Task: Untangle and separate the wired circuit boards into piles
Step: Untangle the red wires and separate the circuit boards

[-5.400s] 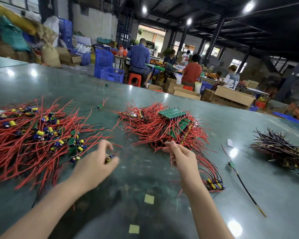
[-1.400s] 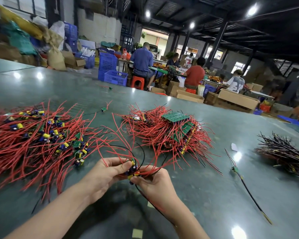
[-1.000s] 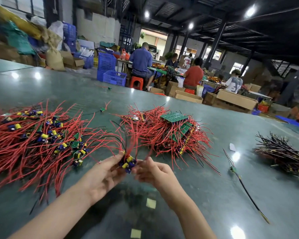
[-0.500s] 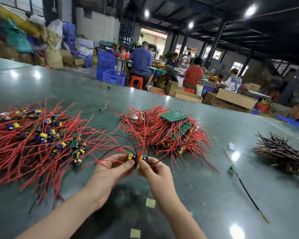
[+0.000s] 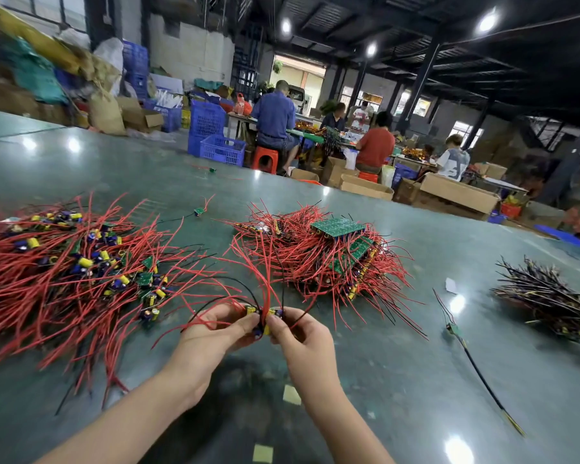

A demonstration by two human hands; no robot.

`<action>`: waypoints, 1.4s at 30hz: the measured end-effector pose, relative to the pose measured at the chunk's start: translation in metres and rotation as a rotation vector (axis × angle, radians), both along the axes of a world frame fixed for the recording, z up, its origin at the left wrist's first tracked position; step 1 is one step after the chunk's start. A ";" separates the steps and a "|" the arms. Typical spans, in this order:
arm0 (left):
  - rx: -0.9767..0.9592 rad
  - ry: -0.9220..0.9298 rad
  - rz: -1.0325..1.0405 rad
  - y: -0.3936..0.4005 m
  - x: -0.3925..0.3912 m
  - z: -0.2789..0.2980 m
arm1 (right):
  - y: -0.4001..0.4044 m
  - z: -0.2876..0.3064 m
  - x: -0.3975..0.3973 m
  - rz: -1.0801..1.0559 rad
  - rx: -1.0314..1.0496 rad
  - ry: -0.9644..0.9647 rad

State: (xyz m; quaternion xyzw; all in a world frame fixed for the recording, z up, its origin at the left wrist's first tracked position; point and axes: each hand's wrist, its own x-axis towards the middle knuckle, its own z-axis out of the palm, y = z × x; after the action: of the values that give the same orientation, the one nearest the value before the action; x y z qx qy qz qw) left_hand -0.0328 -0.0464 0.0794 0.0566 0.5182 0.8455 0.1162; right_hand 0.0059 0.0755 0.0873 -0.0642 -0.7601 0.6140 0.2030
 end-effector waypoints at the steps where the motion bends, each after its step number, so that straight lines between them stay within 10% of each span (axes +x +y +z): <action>1: 0.001 -0.010 -0.005 -0.001 -0.001 0.000 | 0.000 0.000 0.000 0.002 -0.029 -0.004; 24: -0.040 0.097 -0.125 -0.005 -0.001 0.002 | 0.008 0.009 0.006 0.105 0.008 -0.036; 42: 0.007 -0.125 -0.093 -0.014 -0.025 0.001 | 0.018 0.005 -0.004 -0.167 -0.567 0.025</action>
State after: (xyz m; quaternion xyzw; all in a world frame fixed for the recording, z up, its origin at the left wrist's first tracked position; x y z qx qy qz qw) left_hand -0.0578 -0.0600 0.0805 0.0282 0.5040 0.8427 0.1871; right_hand 0.0017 0.0931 0.0925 -0.1730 -0.5478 0.7838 0.2361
